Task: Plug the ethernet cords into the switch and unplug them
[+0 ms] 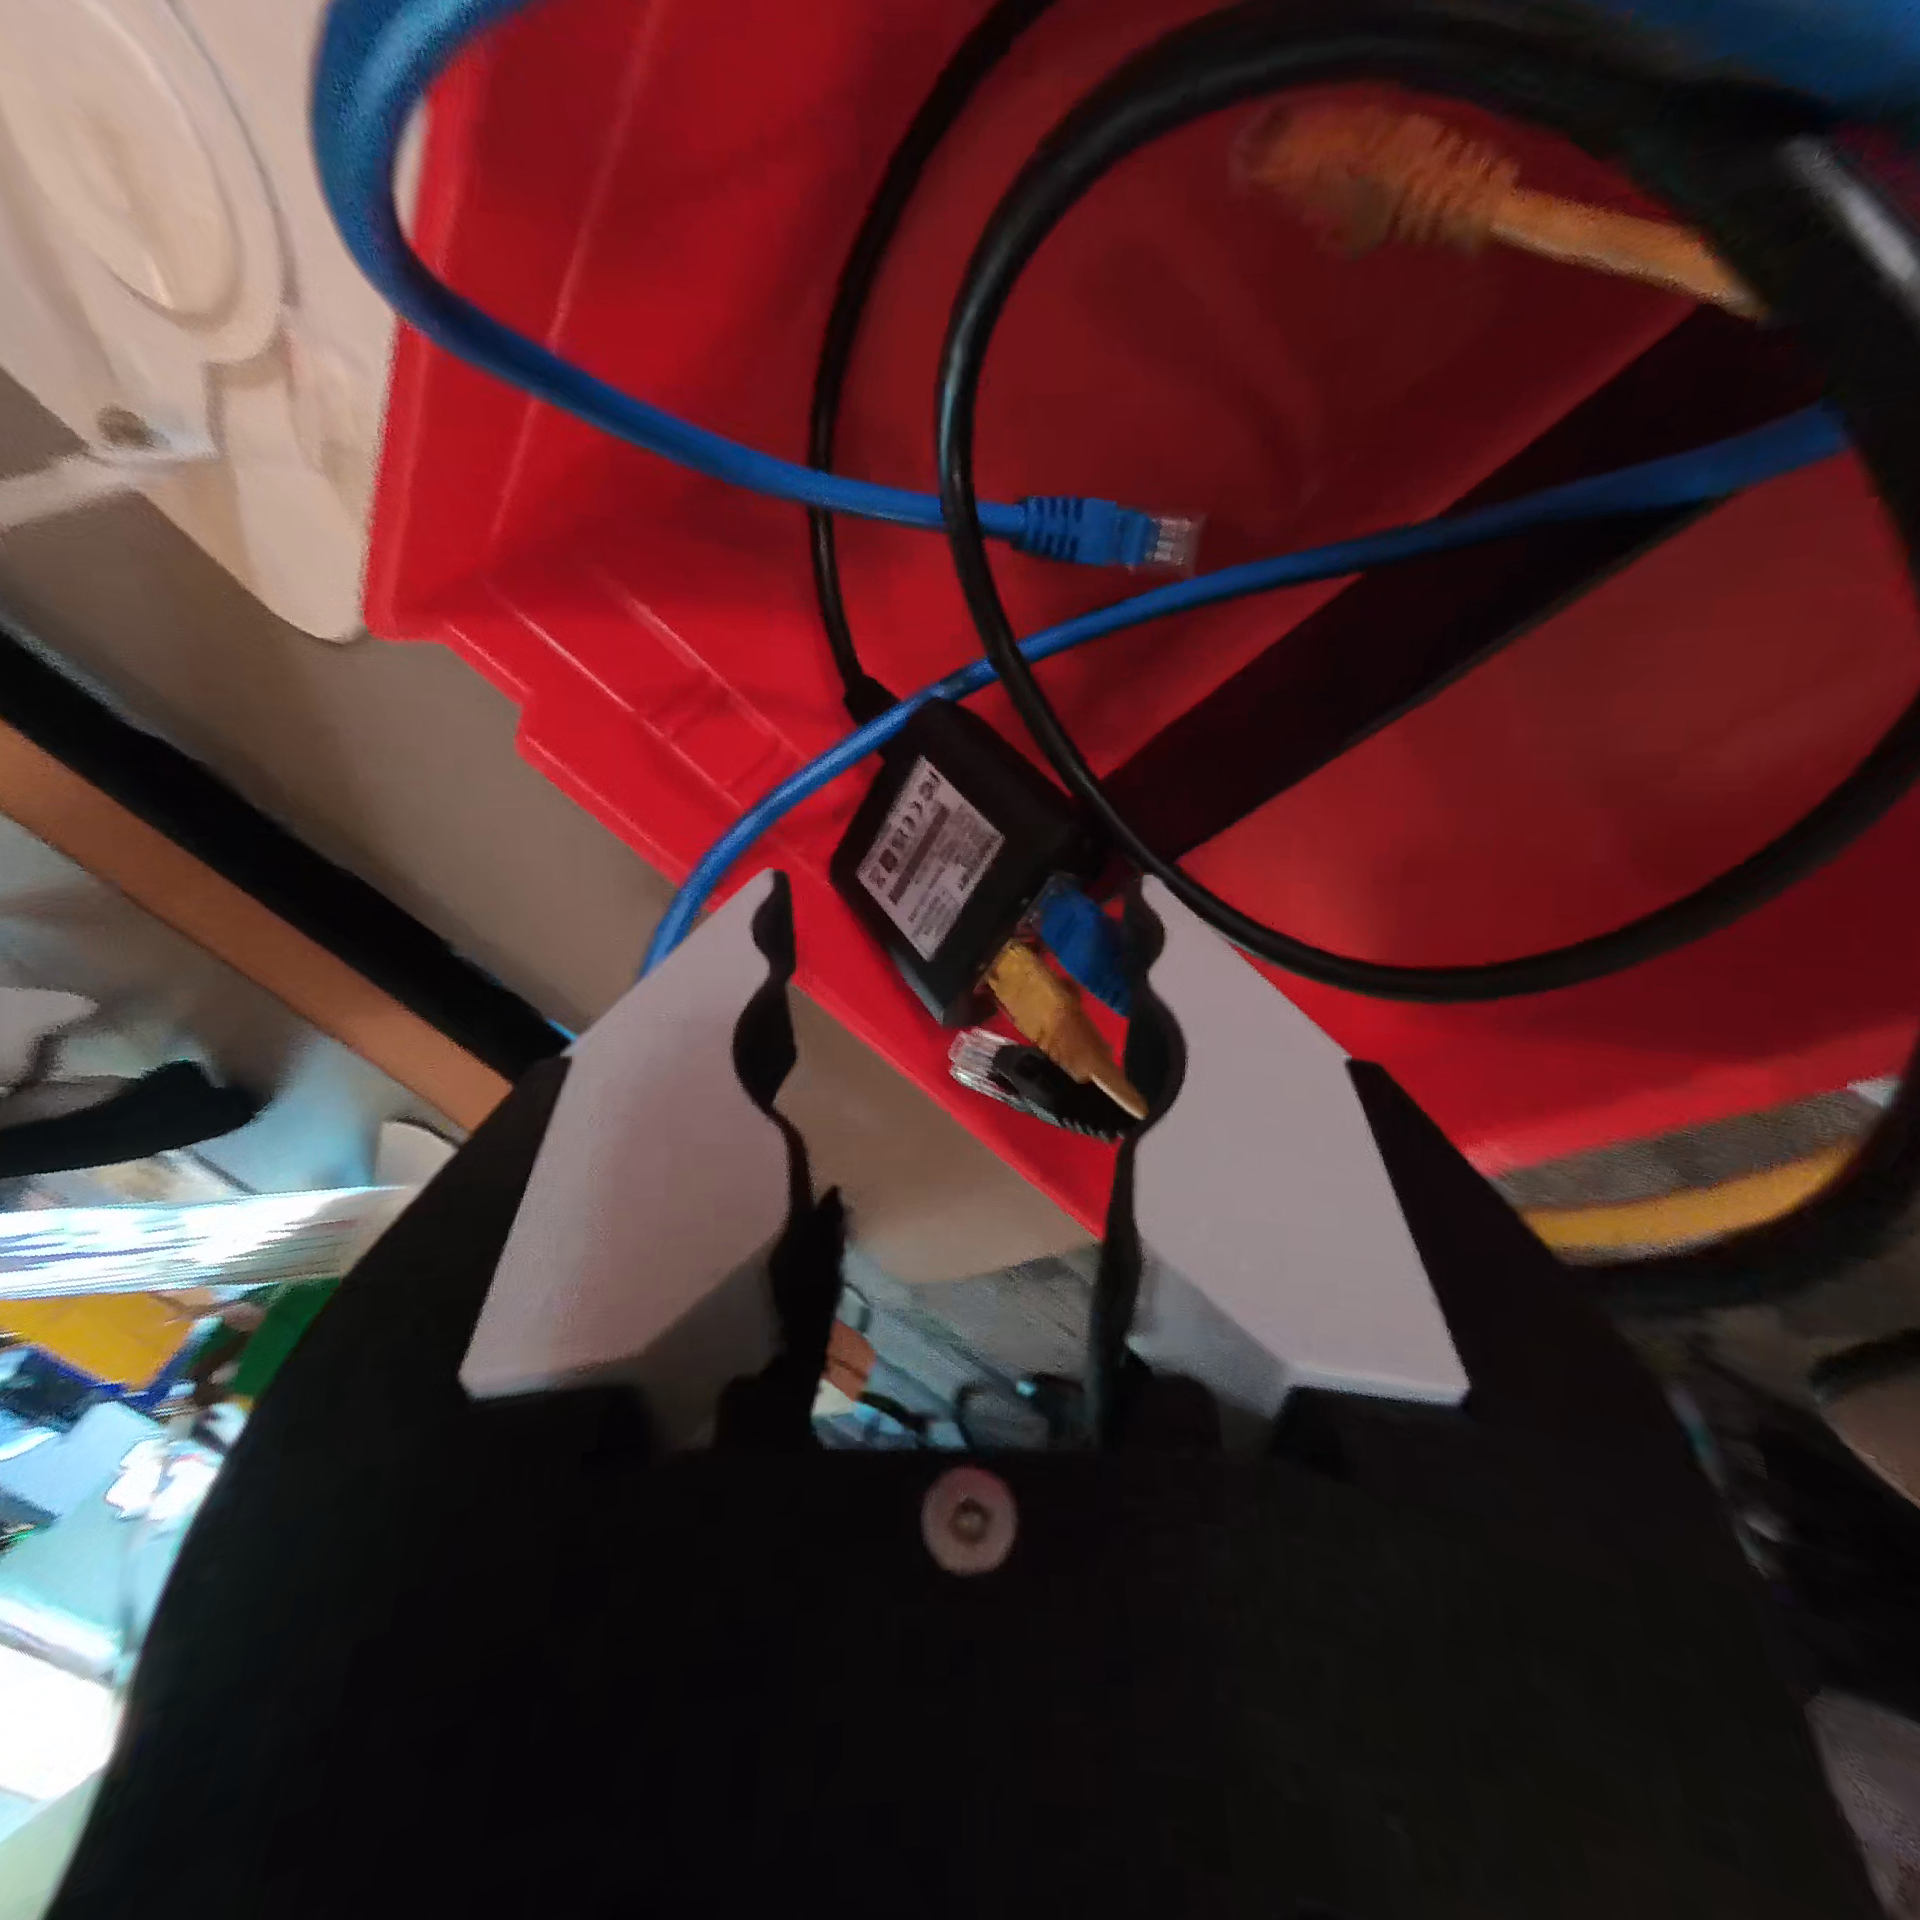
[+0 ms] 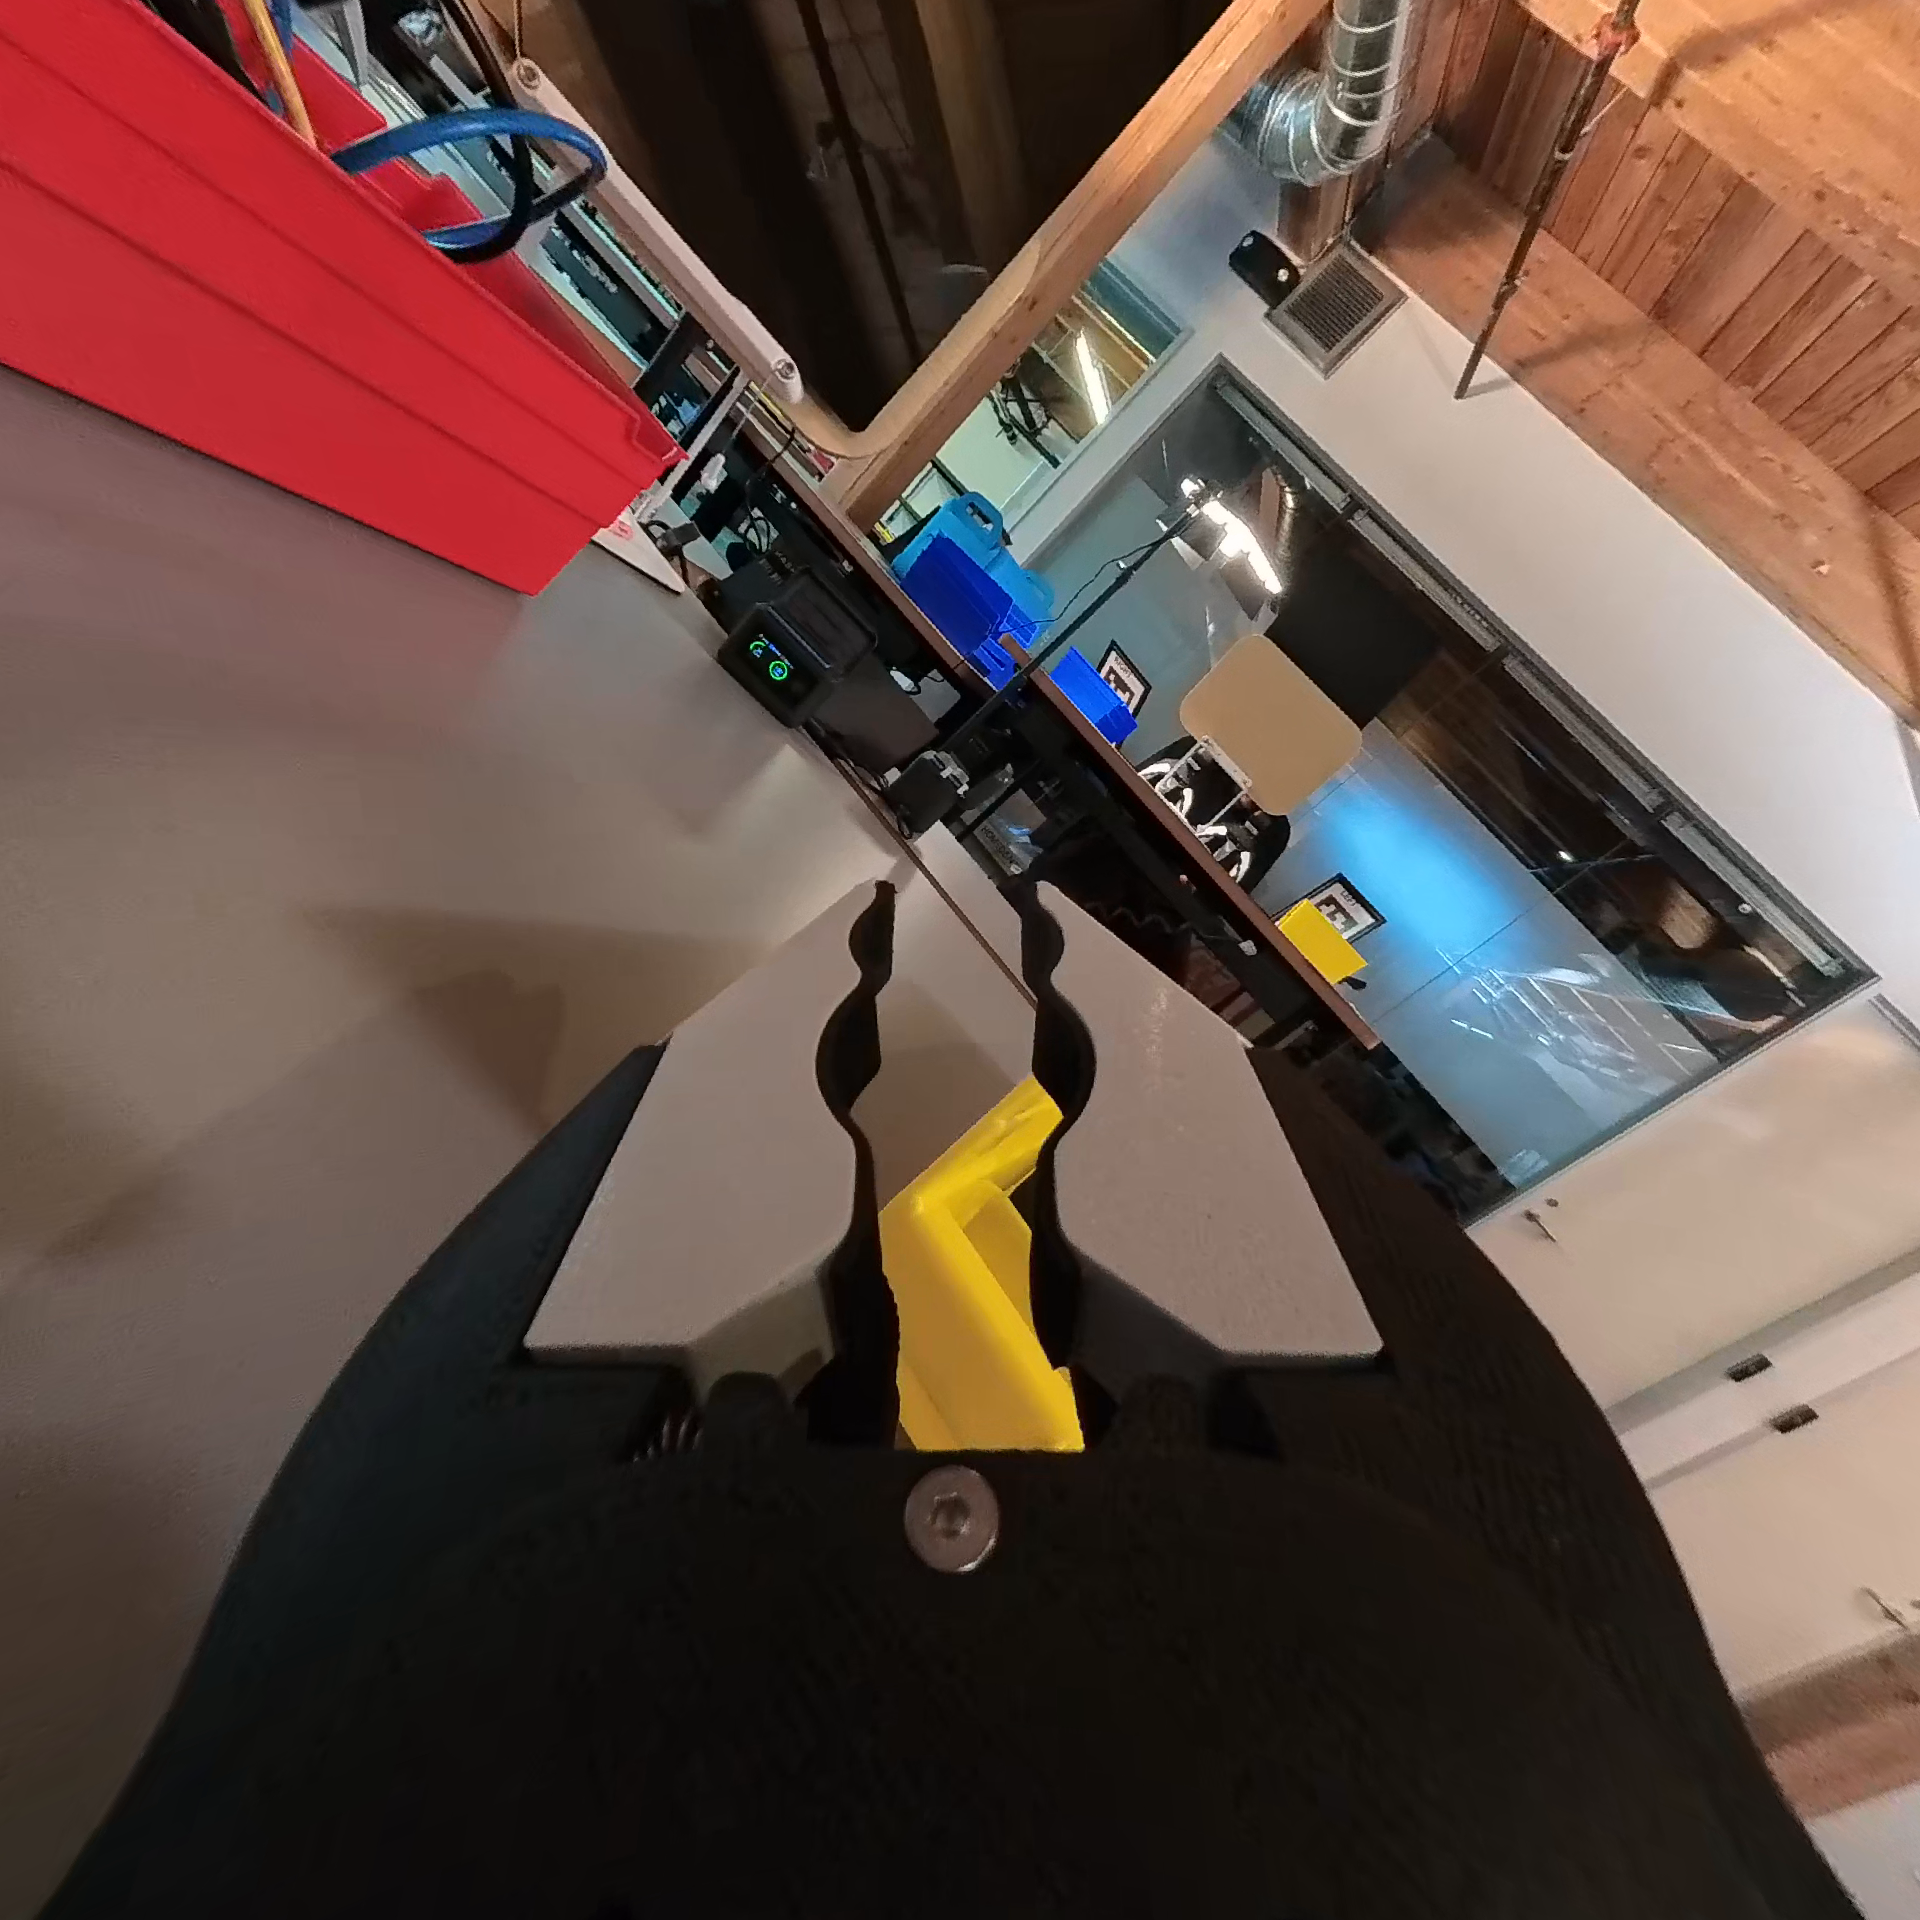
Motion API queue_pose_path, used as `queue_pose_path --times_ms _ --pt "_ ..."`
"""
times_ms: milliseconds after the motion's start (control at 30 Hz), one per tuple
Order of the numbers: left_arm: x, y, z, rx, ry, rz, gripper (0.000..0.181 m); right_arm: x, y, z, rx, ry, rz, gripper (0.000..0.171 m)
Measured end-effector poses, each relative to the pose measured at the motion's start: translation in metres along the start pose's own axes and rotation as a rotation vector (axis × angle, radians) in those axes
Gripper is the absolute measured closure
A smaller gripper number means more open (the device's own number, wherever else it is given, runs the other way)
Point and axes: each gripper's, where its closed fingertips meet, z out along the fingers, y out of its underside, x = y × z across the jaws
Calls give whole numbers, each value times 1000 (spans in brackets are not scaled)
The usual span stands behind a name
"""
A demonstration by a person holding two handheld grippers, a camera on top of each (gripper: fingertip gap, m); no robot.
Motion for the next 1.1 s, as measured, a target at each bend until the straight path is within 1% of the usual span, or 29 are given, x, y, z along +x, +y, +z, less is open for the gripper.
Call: queue_pose_path --times_ms 67,100,167,200,267,333,400,533,600,667,700,733,833,1000,1033,1067,1100 --pt "-11 -12 -2 54 -122 39 128 -1 0 0 0 -4 -3 148" --pt "-18 -18 -3 80 -183 34 141 -1 0 0 -1 -7 -4 148" --pt "-27 -26 -5 115 -267 12 149 -2 1 0 -3 -10 -6 148" --pt "-29 -26 -3 105 -267 -17 147 -2 1 0 -3 -12 -6 148" --pt "-25 -19 8 33 -200 -113 128 -3 1 1 -4 -15 -6 148" --pt "-23 -11 18 -53 -156 -188 117 -4 1 1 -6 -20 -9 148" --pt "-25 -11 23 -88 -159 -196 116 -4 1 0 -7 -21 -16 148" --pt "-15 -5 32 -200 -120 -221 120 -3 2 -1 -9 -22 -15 149" --pt "-13 -4 33 -238 -116 -191 122 -3 3 -1 -11 -25 -14 149" --pt "-15 -3 34 -283 -136 -167 118 -4 2 -1 -10 -29 -15 149" --pt "-18 -2 34 -310 -164 -151 111 -4 3 -1 -11 -32 -14 149" --pt "-18 -1 34 -337 -175 -138 110 -5 3 0 -13 -37 -13 149" --pt "-15 2 38 -421 -168 -122 114 -7 4 0 -18 -47 -16 148" --pt "-17 11 45 -513 -143 -169 107 -7 5 -1 -21 -57 -19 148" --pt "-16 13 46 -531 -140 -165 109 -7 5 -1 -22 -58 -19 148" --pt "-14 15 46 -542 -134 -155 116 -7 5 -1 -23 -58 -19 148" --pt "-11 15 47 -546 -127 -134 128 -7 5 0 -24 -58 -20 148"
